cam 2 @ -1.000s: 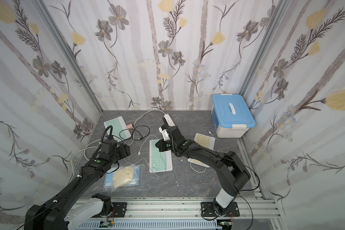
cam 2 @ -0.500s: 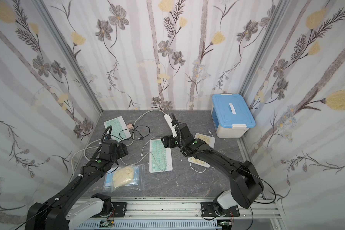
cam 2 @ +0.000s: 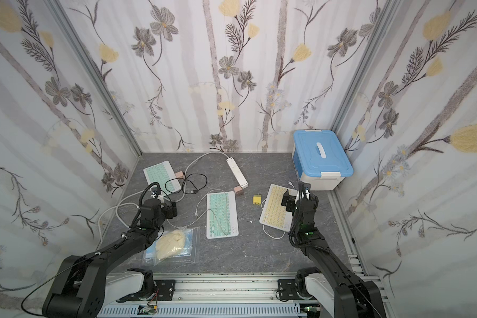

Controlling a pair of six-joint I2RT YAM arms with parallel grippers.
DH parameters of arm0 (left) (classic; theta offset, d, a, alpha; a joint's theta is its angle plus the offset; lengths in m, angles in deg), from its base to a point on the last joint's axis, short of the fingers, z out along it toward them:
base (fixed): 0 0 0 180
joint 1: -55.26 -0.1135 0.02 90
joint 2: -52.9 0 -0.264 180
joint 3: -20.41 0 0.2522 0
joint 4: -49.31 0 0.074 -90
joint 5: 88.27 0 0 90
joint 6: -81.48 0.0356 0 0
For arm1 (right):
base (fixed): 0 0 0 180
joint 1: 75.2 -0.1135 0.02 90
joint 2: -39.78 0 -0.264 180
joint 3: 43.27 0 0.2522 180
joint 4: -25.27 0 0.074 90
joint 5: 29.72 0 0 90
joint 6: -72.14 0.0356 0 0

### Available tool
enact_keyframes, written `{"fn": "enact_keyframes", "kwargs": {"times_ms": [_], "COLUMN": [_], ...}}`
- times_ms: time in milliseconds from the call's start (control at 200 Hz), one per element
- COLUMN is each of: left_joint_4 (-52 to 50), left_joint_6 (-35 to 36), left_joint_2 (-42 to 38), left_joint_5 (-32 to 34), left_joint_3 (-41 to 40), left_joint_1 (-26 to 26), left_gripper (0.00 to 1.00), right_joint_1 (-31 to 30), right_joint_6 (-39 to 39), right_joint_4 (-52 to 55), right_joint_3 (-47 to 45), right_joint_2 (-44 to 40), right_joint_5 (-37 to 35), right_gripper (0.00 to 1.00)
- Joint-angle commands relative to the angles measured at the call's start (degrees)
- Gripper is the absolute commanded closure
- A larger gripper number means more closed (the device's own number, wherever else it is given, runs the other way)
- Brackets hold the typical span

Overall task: Unplug the wireless keyboard
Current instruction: Reset both arms

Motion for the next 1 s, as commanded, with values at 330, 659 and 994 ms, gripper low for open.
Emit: {"fn": "enact_keyframes", "kwargs": {"times_ms": [330, 659, 994], "left_joint_4": [18.6, 20.7, 20.5], "left_joint_6": [4.4, 0.5, 0.5], "left_joint_2": [12.2, 16.8, 16.9], "left_joint_5": [-5.9, -12.6, -12.4], "left_joint_3": [2.6, 3.7, 3.7], "left_joint_1": [-4.4, -9.8, -9.8], "left_gripper": [0.17, 0.01, 0.0], "right_joint_1": [9.8, 10.6, 10.4], "right_joint_6": [-8.0, -5.1, -5.3], "right_joint_4": [-45.0, -36.5, -34.6], "right_joint_3": [-9.5, -5.2, -3.4], "right_joint_2": [17.2, 17.9, 18.9], "right_joint_5": [30.0, 25.1, 25.9], "right_gripper": [0.0, 0.0, 0.0]}}
